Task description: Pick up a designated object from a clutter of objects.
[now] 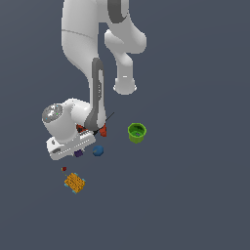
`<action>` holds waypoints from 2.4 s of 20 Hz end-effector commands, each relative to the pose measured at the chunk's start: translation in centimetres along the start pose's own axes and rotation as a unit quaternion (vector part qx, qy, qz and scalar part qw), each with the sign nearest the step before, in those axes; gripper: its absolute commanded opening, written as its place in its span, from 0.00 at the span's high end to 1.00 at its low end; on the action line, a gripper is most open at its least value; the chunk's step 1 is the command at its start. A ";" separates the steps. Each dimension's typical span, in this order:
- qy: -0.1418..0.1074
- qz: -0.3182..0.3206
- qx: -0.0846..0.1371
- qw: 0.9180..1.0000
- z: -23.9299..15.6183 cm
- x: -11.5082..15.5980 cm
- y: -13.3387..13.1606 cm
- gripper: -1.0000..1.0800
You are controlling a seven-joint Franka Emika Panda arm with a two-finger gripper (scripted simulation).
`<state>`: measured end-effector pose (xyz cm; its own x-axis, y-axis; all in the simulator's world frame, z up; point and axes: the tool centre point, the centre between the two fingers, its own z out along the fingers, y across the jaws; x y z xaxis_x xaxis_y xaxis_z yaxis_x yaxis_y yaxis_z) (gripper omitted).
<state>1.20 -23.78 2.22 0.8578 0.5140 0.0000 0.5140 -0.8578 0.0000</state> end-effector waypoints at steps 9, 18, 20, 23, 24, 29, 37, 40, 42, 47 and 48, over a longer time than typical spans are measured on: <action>0.000 0.000 0.000 1.000 -0.3 0.1 -0.3 1.00; 0.000 0.000 0.000 1.000 -3.1 0.8 -3.1 1.00; 0.000 0.000 0.000 1.000 -4.2 1.1 -4.1 1.00; 0.000 0.000 0.000 1.000 -6.1 1.6 -5.9 1.00; 0.000 0.000 0.000 1.000 -6.8 1.8 -6.6 1.00; 0.000 0.000 0.000 1.000 -10.6 2.8 -10.3 1.00; -0.001 0.000 -0.001 1.000 -17.2 4.5 -16.5 1.00; -0.001 0.000 -0.001 1.000 -20.0 5.2 -19.0 1.00; -0.001 0.000 -0.002 1.000 -21.8 5.7 -20.8 1.00; -0.001 0.000 -0.002 1.000 -26.3 7.0 -24.9 1.00; -0.001 0.000 -0.002 1.000 -27.1 7.2 -25.6 1.00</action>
<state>-5.42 0.70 28.02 0.8573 0.5148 -0.0019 0.5148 -0.8573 0.0040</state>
